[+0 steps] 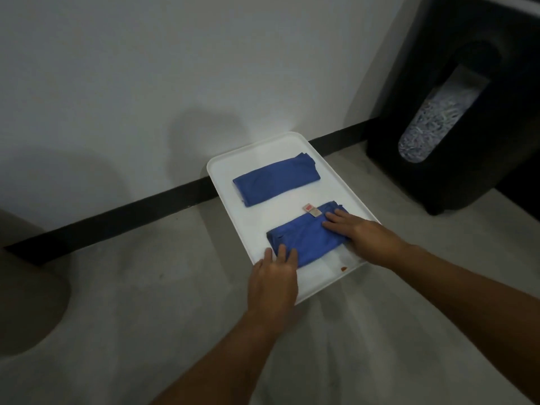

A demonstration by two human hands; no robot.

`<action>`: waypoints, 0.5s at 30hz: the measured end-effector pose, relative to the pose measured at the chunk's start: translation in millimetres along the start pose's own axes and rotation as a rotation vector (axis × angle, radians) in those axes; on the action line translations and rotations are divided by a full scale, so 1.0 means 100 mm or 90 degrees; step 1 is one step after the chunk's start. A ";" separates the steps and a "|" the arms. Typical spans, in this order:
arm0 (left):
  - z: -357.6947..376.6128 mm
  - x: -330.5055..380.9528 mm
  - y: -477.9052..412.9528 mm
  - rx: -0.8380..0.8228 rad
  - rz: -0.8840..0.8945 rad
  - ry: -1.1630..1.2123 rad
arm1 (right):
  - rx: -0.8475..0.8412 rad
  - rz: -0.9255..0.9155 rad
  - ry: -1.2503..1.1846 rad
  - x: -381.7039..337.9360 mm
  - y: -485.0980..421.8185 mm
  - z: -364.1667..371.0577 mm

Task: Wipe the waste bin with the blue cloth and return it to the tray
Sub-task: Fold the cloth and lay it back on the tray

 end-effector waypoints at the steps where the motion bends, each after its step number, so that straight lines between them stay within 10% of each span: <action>1: 0.14 0.00 0.01 -0.070 -0.005 -0.015 | 0.008 0.010 -0.010 0.04 0.01 0.03; 9: -0.13 0.04 -0.02 0.027 -0.045 0.064 | -0.009 0.026 -0.067 0.02 0.00 -0.10; 15: -0.13 -0.23 -0.38 -0.021 -0.100 0.093 | 0.193 0.100 -0.083 0.16 -0.10 -0.37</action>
Point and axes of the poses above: each hand's wrist, its own y-axis away from the middle knuckle, its own z-axis out of the palm, x = y × z, the point moved 7 cm from there along -y, towards the middle knuckle, and after that the axes turned 3 degrees about -z, right-handed, at the moved point
